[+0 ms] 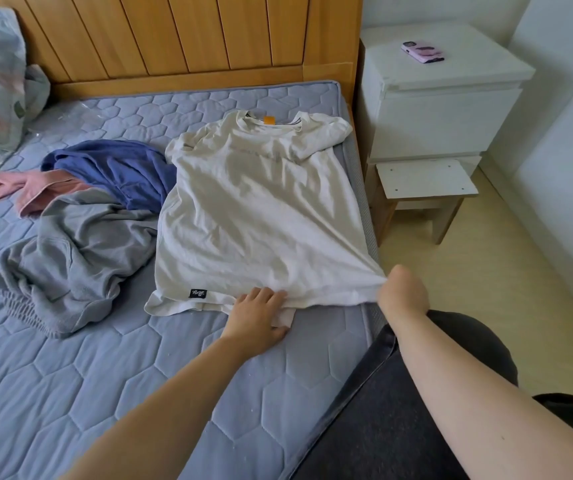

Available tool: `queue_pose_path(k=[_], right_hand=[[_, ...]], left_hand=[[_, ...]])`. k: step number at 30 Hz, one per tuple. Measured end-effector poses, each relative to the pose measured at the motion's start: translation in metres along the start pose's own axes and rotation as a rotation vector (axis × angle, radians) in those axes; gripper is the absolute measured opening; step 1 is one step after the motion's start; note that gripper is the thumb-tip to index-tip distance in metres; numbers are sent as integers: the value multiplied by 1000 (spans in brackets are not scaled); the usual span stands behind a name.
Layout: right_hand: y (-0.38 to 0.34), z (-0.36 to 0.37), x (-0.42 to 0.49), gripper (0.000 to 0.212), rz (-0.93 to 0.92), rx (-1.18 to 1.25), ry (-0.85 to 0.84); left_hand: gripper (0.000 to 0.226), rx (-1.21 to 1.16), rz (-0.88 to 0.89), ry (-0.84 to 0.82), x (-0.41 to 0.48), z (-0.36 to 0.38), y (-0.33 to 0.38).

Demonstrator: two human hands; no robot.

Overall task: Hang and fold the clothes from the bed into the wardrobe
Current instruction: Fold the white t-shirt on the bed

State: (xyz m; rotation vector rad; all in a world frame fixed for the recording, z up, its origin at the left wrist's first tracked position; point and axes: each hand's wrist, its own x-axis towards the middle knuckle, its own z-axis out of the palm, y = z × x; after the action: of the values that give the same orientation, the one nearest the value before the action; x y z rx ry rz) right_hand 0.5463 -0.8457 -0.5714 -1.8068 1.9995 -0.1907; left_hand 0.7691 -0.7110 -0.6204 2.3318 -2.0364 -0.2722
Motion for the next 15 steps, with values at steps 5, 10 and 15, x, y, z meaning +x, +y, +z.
queue_pose_path(k=[5,10,15], right_hand=[[-3,12,-6,21,-111,-242,-76],[-6,13,-12,24,-252,-475,-7],[-10,26,-22,29,-519,-580,30]], left_hand=[[21,55,117,270,-4,-13,-13],[23,-13,129,352,-21,-20,-40],[27,-199,-2,187,-46,-11,-56]])
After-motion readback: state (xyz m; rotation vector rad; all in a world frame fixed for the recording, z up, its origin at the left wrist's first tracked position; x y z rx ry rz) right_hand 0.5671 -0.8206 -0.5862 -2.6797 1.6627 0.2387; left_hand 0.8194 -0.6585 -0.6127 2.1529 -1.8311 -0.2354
